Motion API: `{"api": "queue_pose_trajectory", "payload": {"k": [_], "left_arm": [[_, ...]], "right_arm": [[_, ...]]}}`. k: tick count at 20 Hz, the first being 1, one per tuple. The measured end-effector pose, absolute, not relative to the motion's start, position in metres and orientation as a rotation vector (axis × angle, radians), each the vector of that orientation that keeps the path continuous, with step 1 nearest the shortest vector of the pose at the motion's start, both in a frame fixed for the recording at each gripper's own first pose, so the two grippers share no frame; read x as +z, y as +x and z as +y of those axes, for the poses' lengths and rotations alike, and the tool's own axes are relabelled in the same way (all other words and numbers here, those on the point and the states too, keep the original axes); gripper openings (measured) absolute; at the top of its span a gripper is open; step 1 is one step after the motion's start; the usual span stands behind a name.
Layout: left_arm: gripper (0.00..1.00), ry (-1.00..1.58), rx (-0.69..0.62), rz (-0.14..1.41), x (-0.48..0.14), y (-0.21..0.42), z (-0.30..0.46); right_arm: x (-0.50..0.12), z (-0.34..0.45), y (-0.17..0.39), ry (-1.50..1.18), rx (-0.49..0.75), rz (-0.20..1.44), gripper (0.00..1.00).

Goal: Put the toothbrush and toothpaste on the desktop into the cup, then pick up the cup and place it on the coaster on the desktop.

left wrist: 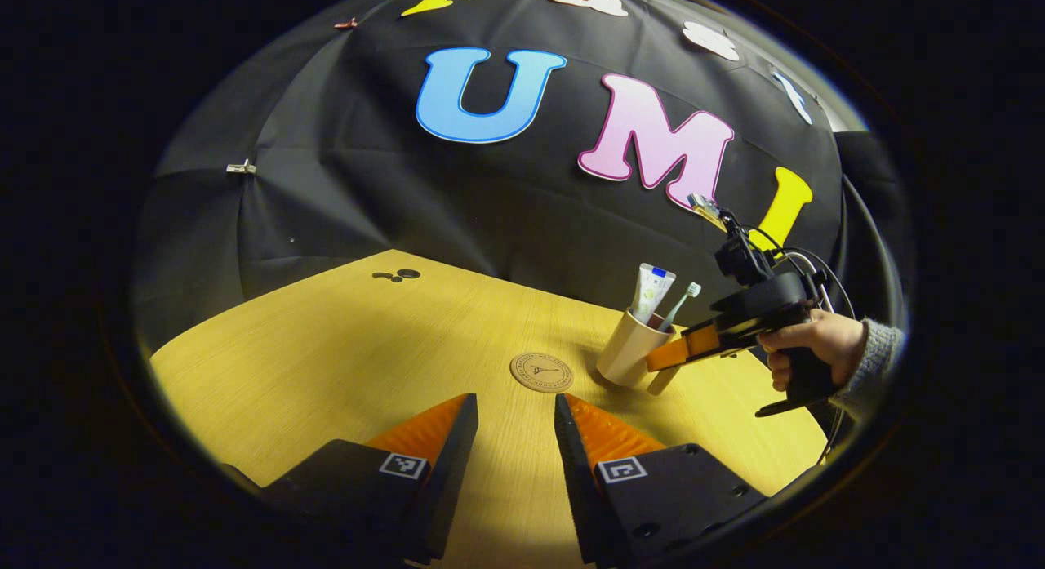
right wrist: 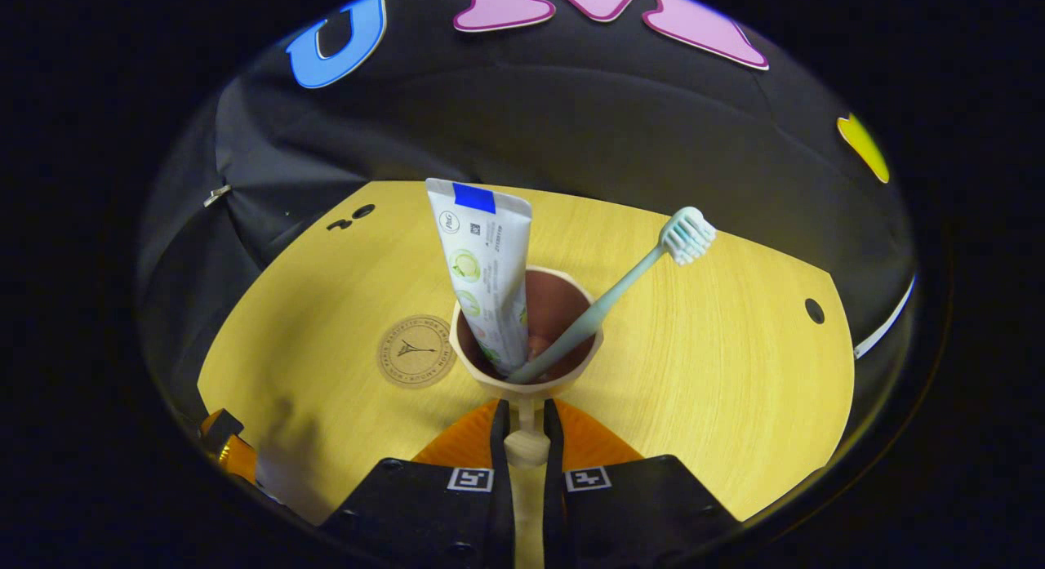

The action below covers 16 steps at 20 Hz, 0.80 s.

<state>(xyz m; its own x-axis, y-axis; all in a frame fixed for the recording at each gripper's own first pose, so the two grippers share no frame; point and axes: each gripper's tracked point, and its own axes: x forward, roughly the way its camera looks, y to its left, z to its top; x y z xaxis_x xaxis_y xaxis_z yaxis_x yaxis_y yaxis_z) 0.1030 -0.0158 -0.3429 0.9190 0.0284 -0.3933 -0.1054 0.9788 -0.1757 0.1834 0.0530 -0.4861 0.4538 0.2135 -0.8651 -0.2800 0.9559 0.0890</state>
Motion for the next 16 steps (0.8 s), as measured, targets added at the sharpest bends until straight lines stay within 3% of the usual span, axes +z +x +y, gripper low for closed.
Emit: {"api": "queue_pose_trajectory", "payload": {"k": [11, 16], "left_arm": [[0.61, -0.211, 0.129, 0.406, -0.342, 0.091, 0.019], [0.61, -0.221, 0.14, 0.406, -0.342, 0.09, 0.03]], "right_arm": [[-0.496, 0.145, 0.186, -0.12, 0.458, 1.052, 0.17], [-0.507, 0.158, 0.181, -0.168, 0.462, 1.068, 0.17]]}}
